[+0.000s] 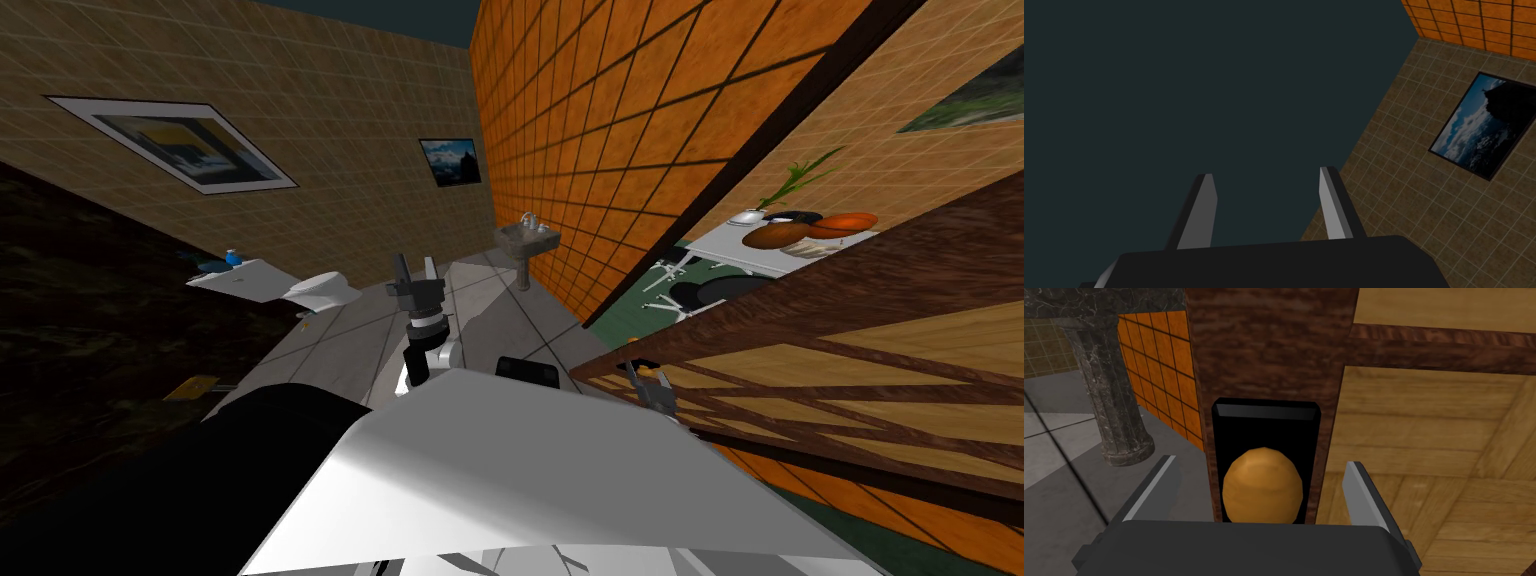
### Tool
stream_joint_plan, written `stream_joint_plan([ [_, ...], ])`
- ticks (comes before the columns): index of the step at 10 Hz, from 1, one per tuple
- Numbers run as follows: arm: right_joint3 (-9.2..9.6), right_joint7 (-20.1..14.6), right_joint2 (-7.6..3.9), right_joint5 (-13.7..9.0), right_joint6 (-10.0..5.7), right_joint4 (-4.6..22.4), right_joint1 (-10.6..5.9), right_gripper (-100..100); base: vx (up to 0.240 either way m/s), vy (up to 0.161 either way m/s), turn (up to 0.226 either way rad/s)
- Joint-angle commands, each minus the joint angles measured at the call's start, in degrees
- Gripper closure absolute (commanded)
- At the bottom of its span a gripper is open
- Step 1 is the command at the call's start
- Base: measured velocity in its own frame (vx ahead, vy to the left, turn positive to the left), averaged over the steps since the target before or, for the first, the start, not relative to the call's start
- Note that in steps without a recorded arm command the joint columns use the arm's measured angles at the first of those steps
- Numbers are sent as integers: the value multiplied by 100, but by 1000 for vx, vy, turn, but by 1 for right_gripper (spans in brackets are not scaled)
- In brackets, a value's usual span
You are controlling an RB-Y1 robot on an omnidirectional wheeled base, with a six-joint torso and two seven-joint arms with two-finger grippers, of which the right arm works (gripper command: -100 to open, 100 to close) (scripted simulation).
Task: Pull the door open
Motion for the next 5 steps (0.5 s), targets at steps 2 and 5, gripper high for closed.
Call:
stream_joint_plan([
  [2, 2, -8, -3, 1, -4, 5, -1, 100, -26, 3, 1],
  [5, 2, -8, -3, 1, -4, 5, -1, 100, -17, 1, 2],
])
